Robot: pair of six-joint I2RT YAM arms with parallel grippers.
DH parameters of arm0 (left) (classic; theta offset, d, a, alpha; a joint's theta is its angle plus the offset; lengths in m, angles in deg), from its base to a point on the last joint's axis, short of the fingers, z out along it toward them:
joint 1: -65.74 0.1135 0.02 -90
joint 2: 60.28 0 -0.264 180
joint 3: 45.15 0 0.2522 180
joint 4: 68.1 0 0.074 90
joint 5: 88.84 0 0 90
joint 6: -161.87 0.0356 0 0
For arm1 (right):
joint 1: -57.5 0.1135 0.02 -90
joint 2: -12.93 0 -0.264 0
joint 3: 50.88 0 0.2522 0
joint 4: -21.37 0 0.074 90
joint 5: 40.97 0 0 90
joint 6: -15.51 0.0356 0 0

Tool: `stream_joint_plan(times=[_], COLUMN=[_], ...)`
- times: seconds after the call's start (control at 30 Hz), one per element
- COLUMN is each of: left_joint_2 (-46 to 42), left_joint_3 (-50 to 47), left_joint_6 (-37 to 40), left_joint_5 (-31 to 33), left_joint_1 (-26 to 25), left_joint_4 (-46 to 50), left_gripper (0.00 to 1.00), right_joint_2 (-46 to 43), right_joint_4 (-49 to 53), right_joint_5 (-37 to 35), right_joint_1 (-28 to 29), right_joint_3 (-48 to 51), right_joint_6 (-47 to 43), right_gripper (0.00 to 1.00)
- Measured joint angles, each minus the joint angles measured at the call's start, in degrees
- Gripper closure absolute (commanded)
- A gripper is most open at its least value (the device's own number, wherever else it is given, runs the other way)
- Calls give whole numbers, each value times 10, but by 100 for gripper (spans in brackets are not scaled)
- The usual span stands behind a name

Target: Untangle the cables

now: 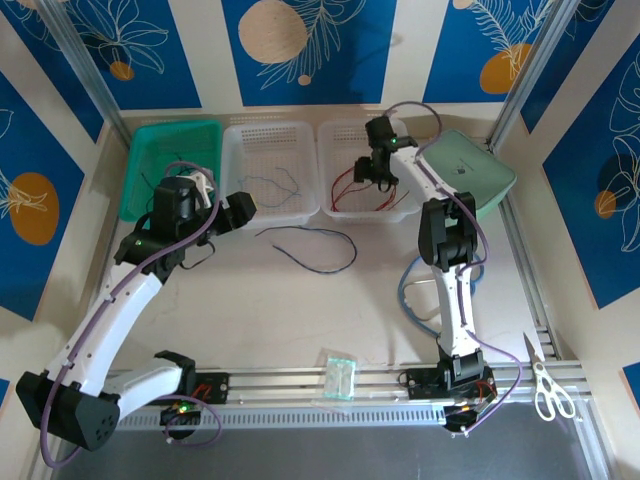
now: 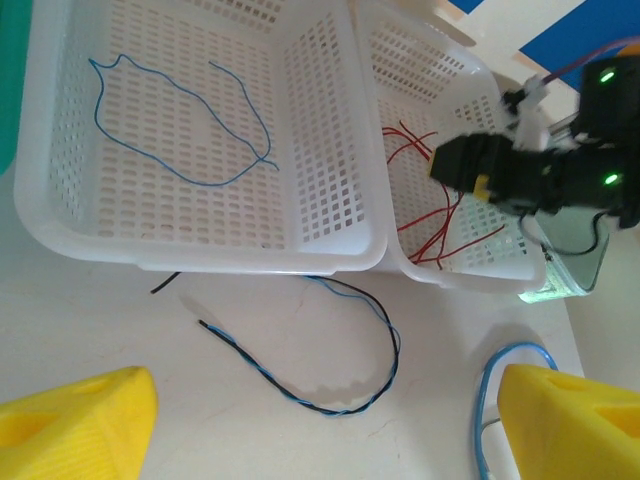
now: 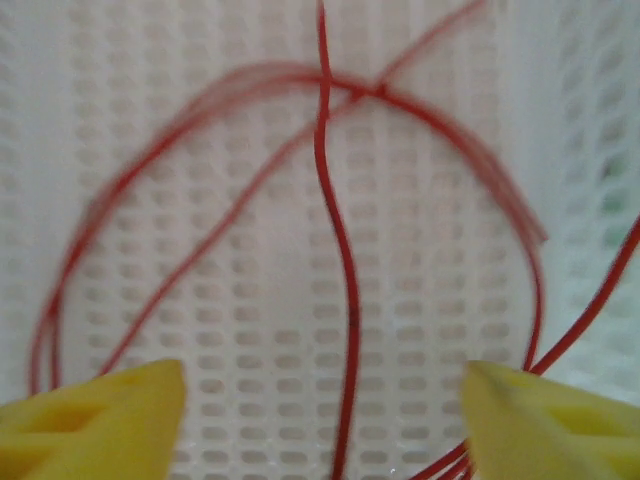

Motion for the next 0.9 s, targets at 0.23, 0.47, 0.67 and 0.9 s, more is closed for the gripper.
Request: stream_joint_plan(times=[0.23,0.47,0.67,0.9], left_joint_2=[0,0,0,-1], left_joint_3=[1,3,-3,-70], left_joint_6=[0,0,-11,-37], left_joint_5=[0,0,-16,-31], left_joint_1=[-1,-1,-1,-1], left_joint_4=[5,10,16,1], left_gripper=[12,12,14,14], right_joint_2=[-19,-195,-370,-475], right_joint_4=[60,17,-105,-233], right_joint_5=[45,65,92,145], right_joint_1=[-24,5,126,212], right_joint_3=[-220,3,275,473], right_joint_6=[-27,-78,-168,-209], right_gripper=[13,12,14,36])
